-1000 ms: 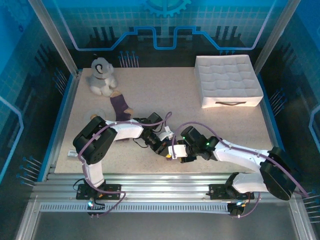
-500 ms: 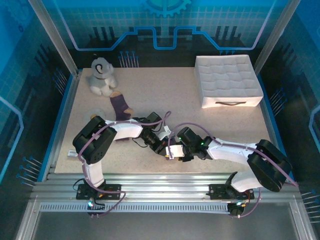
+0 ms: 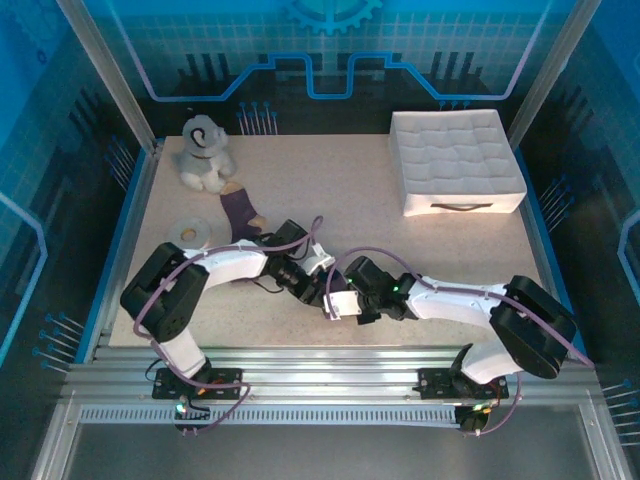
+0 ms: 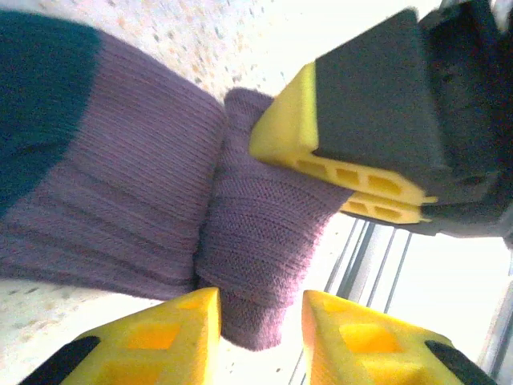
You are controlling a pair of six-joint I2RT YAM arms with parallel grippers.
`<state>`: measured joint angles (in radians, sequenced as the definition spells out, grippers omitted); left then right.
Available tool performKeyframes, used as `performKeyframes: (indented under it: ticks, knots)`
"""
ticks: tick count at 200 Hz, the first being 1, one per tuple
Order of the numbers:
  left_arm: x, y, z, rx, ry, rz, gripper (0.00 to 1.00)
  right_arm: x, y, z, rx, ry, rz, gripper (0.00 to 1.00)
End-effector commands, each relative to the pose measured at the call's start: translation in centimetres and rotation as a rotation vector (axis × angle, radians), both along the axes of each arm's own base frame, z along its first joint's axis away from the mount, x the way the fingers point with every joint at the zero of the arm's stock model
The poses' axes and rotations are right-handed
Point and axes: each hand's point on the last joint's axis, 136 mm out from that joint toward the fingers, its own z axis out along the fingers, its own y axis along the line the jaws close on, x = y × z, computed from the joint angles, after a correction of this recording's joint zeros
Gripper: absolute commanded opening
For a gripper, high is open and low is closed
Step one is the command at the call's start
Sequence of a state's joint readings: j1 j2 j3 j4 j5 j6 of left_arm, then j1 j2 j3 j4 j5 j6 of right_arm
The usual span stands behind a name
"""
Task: Roll the socks
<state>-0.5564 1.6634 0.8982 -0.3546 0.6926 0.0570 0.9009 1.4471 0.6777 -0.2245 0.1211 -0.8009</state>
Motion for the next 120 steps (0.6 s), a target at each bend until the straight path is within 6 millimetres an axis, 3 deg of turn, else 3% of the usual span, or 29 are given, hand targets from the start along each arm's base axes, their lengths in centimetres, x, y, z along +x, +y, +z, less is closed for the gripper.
performKeyframes:
  ticks: [1, 24, 60, 120]
  knots:
    - [1.0, 0.9, 1.1, -0.02, -0.012, 0.069, 0.31, -2.6, -1.8, -2.2, -0.11, 0.114, 0.002, 0.0]
    - [2.5, 1.0, 0.8, -0.016, -0.011, 0.119, 0.25, -2.7, -1.7, -2.1, -0.115, 0.13, -0.006, 0.0]
    - [4.4, 0.1, -1.8, 0.013, 0.062, 0.147, 0.09, -3.0, -1.8, -1.8, -0.138, 0.167, -0.027, 0.0]
    - [7.5, -0.9, -5.2, 0.059, 0.084, 0.189, 0.04, -6.3, -0.2, -0.4, -0.106, 0.394, 0.016, 0.0]
